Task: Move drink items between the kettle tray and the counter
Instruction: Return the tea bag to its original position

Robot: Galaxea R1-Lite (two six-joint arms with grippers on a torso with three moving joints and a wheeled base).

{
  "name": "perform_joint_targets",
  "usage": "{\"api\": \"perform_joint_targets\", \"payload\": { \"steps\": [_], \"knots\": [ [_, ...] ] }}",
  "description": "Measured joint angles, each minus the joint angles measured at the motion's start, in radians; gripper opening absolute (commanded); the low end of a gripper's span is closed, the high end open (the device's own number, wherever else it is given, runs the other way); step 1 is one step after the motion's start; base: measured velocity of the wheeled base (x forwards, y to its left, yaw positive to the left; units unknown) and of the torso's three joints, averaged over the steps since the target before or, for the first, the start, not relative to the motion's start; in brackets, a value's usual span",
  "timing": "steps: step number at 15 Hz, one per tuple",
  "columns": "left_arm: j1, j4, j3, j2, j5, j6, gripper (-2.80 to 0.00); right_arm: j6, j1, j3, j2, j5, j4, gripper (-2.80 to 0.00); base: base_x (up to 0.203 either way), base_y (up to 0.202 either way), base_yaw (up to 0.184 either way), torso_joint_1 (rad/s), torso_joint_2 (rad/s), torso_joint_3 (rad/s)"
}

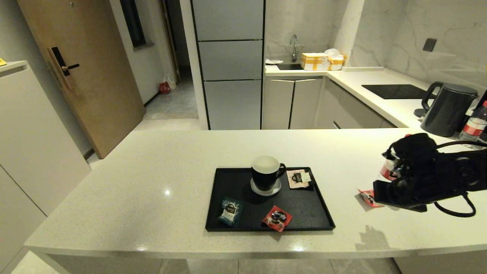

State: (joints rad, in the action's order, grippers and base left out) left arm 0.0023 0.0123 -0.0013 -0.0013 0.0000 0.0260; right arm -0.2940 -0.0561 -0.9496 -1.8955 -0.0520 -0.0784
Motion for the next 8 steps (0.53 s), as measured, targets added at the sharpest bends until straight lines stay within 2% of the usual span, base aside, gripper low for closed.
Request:
{"api": "perform_joint_targets", "payload": {
  "steps": [2, 8],
  "knots": [
    [0.000, 0.000, 0.000, 0.000, 0.000, 0.000, -2.80, -0.043, -0.005, -0.075, -0.091, -0.089, 0.029, 0.00, 0.000, 0.000, 0.000, 0.000, 0.00, 0.000],
    [0.000, 0.000, 0.000, 0.000, 0.000, 0.000, -2.80, -0.073, -0.023, -0.108, -0.185, -0.120, 0.039, 0.00, 0.000, 0.000, 0.000, 0.000, 0.00, 0.000]
  ]
}}
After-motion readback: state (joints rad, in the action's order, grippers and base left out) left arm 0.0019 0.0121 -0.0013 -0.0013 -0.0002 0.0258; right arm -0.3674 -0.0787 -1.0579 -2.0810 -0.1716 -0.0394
